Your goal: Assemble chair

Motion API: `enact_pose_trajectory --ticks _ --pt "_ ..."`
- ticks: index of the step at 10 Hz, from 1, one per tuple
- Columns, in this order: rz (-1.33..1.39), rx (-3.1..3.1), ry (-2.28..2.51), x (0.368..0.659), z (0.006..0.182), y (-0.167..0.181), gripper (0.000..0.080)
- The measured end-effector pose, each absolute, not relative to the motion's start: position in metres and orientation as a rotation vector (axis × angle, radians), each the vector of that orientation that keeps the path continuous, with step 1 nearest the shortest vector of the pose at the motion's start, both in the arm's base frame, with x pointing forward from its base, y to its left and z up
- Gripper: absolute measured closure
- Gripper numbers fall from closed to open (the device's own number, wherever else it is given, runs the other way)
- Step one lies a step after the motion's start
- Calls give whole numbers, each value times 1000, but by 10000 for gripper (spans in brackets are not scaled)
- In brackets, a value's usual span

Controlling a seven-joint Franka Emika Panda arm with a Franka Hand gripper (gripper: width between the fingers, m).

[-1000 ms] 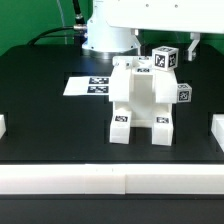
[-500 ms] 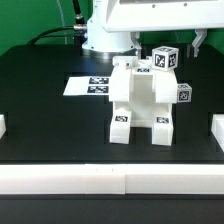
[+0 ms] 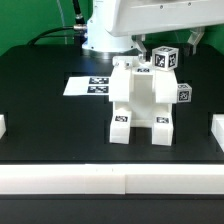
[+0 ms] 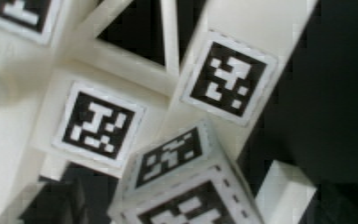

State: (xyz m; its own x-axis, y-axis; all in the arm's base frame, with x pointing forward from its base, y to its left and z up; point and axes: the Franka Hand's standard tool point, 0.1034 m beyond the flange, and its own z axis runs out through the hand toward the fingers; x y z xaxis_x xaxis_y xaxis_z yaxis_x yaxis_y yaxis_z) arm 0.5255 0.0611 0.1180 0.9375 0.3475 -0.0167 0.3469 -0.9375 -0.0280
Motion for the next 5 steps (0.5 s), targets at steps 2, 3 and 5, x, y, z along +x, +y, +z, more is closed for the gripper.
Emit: enact_pose_trajectory --ticks 2,3,5 --pt "31 -3024 -753 526 118 60 151" --pt "30 -2997 -855 526 118 59 151" --pt "30 -2997 -855 526 118 60 151"
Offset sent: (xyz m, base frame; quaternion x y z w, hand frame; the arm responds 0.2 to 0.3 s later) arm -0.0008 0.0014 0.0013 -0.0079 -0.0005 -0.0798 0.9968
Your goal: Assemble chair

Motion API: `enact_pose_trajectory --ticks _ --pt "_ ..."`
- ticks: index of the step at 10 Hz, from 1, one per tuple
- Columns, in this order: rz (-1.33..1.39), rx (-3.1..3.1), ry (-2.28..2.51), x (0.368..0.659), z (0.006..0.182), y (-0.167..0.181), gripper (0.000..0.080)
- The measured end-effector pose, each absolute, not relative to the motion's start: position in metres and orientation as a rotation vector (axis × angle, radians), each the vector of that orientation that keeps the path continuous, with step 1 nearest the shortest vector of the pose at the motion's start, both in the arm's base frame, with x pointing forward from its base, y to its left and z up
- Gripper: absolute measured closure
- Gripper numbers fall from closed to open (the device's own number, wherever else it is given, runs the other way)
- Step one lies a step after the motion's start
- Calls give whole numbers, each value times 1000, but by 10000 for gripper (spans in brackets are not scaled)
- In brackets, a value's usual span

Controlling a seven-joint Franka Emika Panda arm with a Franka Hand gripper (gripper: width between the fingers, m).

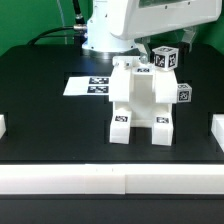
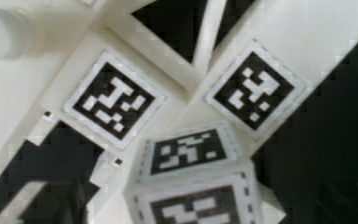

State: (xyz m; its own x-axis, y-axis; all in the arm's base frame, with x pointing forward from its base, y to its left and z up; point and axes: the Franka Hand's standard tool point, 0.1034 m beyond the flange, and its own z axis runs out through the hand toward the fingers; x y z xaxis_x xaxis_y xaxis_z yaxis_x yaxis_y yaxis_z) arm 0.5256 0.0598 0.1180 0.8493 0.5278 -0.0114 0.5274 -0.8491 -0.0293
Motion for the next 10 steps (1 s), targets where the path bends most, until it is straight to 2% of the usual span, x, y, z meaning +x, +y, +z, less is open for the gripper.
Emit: enact_pose_trajectory --ticks 1,3,4,5,10 --pt "30 -2997 -854 526 118 59 151" --pt "30 -3004 -830 526 118 59 424" --pt "30 -3010 -806 526 118 59 424" --pt "30 -3019 -768 526 118 59 514" --pt "43 -3115 48 525 118 61 514"
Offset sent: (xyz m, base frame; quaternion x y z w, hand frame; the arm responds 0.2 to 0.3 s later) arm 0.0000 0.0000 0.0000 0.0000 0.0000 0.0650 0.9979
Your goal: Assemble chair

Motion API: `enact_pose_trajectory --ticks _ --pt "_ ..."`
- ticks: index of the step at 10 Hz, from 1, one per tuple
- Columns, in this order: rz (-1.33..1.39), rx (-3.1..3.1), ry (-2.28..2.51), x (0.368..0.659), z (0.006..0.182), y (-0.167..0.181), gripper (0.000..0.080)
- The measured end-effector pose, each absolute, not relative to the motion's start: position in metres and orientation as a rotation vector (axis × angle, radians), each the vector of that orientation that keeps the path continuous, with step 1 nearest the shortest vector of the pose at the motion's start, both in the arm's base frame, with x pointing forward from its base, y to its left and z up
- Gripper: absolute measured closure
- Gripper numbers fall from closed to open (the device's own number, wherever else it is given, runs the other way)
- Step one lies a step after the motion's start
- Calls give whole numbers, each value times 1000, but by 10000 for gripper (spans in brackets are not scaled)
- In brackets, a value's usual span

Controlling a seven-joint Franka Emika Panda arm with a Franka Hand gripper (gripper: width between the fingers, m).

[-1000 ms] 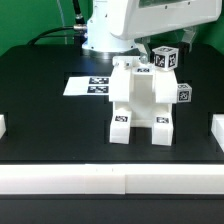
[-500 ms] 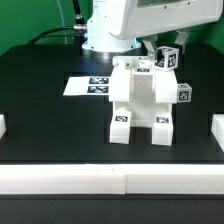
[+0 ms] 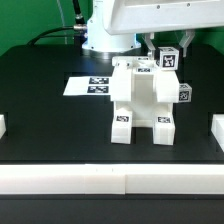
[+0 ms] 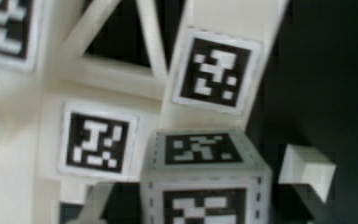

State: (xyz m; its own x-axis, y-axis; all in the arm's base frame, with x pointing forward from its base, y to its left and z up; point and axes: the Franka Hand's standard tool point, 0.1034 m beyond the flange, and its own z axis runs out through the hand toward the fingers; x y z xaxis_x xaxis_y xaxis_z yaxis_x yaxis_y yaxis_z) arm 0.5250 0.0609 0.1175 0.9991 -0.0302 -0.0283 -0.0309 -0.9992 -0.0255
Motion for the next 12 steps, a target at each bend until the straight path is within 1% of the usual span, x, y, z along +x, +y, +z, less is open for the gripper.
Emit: enact_pose_trajectory --ticks 6,7,9,10,11,12 --pt "71 -2938 922 525 117 62 512" --pt "75 -2904 1021 525 117 62 512" --pt "76 -2895 1047 525 117 62 512" --pt "76 -2897 1043 525 117 62 406" --pt "74 -2913 997 525 117 62 255" --pt "72 -2938 940 525 117 64 183"
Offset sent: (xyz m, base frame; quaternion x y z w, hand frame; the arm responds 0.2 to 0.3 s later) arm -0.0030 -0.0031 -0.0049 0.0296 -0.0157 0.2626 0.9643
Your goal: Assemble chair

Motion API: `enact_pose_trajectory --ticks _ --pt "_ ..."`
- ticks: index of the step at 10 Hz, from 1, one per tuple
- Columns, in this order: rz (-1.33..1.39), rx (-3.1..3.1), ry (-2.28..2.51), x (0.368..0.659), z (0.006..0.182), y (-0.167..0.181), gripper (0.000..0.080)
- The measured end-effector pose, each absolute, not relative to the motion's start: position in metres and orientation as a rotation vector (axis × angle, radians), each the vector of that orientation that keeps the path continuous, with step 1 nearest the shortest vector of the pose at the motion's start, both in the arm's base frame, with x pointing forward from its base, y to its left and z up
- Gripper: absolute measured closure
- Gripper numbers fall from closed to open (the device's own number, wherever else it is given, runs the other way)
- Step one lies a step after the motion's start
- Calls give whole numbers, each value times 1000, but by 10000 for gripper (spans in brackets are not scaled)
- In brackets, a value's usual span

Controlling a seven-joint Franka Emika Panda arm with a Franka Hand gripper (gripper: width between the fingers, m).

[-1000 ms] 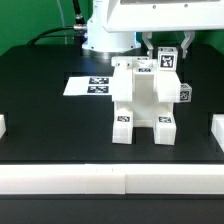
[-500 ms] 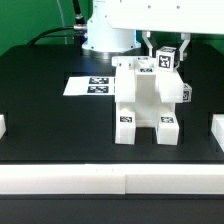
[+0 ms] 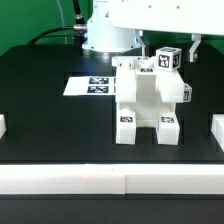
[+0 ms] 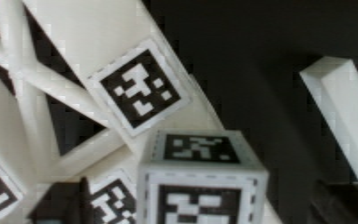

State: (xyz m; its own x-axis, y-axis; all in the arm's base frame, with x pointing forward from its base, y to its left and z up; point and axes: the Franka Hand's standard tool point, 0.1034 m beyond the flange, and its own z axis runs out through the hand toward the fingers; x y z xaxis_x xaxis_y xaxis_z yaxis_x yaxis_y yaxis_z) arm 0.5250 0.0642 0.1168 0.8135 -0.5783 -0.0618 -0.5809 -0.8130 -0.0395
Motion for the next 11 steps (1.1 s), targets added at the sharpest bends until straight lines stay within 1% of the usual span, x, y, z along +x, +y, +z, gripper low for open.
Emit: enact_pose_trajectory --ticks 1,3,6,8,9,11 --pt "71 -2950 900 525 117 66 160" --pt "32 -3032 540 528 117 63 151" --pt "22 -3071 246 528 117 62 151" --pt "14 -3097 -127 528 117 61 151" --pt "14 -3105 -188 527 117 63 151" --pt "-3 -3075 -553 527 116 65 151"
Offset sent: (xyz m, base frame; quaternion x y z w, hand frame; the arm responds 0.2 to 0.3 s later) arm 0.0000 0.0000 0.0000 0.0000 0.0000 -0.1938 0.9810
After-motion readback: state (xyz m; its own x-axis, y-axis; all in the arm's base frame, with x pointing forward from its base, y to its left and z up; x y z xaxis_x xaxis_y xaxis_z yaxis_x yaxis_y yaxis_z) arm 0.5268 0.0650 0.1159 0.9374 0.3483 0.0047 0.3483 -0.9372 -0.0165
